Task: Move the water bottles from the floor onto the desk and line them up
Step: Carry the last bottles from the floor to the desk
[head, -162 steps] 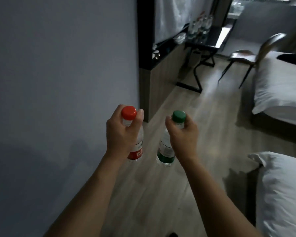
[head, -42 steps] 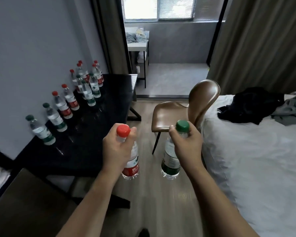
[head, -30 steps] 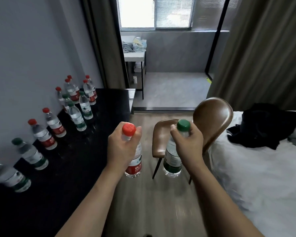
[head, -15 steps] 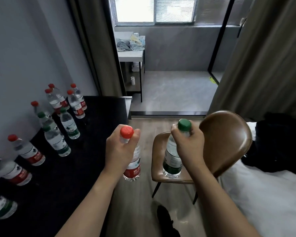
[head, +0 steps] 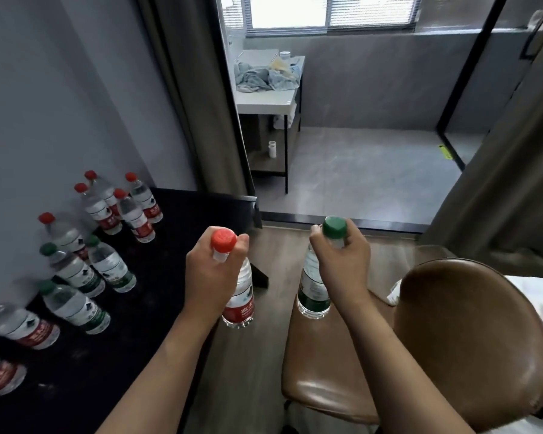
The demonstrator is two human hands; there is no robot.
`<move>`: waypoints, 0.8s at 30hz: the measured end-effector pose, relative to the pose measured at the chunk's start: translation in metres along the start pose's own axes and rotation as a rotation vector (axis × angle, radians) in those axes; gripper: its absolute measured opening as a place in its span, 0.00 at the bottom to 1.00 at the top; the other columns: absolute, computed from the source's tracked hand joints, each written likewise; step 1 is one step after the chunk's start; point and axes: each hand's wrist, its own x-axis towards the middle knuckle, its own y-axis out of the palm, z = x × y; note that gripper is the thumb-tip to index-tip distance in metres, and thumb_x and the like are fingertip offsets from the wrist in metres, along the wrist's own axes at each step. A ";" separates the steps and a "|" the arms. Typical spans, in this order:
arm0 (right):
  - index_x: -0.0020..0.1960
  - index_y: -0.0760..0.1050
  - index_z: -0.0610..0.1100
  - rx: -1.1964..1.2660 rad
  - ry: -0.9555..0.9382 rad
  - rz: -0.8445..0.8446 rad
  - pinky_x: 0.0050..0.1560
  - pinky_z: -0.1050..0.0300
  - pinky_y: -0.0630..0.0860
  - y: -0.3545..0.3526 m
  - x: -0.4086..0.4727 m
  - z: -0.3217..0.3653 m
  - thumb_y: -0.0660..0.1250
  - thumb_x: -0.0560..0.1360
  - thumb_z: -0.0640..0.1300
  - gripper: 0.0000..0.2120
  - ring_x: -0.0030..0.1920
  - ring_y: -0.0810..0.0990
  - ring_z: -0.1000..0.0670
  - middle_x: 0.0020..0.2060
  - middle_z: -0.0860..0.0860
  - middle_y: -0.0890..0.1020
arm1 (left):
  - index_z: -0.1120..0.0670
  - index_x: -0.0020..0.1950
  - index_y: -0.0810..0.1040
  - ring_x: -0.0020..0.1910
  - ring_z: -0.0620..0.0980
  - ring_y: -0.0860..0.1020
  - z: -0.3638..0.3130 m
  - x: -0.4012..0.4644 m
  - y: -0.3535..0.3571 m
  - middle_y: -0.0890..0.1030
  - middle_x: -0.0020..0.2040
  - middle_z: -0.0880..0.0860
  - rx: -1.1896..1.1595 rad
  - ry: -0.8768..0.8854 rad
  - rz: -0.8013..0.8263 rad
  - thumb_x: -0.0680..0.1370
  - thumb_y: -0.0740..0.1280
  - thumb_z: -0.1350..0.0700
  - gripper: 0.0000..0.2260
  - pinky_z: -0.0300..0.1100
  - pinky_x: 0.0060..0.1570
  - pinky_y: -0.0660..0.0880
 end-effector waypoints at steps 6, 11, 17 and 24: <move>0.38 0.74 0.46 0.003 -0.001 0.081 0.37 0.62 0.72 0.022 0.021 -0.015 0.69 0.71 0.49 0.08 0.34 0.75 0.52 0.33 0.50 0.78 | 0.48 0.40 0.76 0.39 0.49 0.81 0.009 0.023 0.011 0.81 0.37 0.49 0.006 -0.044 -0.022 0.73 0.69 0.43 0.10 0.51 0.45 0.80; 0.38 0.73 0.48 0.006 -0.037 0.197 0.34 0.64 0.70 0.055 0.020 -0.012 0.70 0.71 0.49 0.08 0.32 0.74 0.57 0.31 0.52 0.77 | 0.47 0.40 0.76 0.39 0.48 0.81 0.017 0.028 -0.013 0.82 0.37 0.49 0.017 -0.053 -0.084 0.73 0.68 0.42 0.09 0.43 0.43 0.78; 0.38 0.72 0.50 0.047 -0.097 0.481 0.34 0.68 0.70 0.135 -0.018 0.005 0.70 0.72 0.50 0.08 0.32 0.74 0.58 0.32 0.53 0.77 | 0.49 0.40 0.76 0.38 0.48 0.80 0.030 0.004 -0.098 0.80 0.37 0.50 0.056 -0.066 -0.281 0.74 0.69 0.44 0.10 0.35 0.41 0.75; 0.38 0.75 0.48 0.222 -0.082 0.927 0.35 0.67 0.74 0.233 -0.129 0.051 0.71 0.72 0.45 0.06 0.33 0.77 0.56 0.34 0.51 0.80 | 0.48 0.40 0.75 0.35 0.43 0.76 0.034 -0.070 -0.217 0.78 0.36 0.47 0.149 -0.111 -0.594 0.77 0.70 0.47 0.09 0.32 0.41 0.72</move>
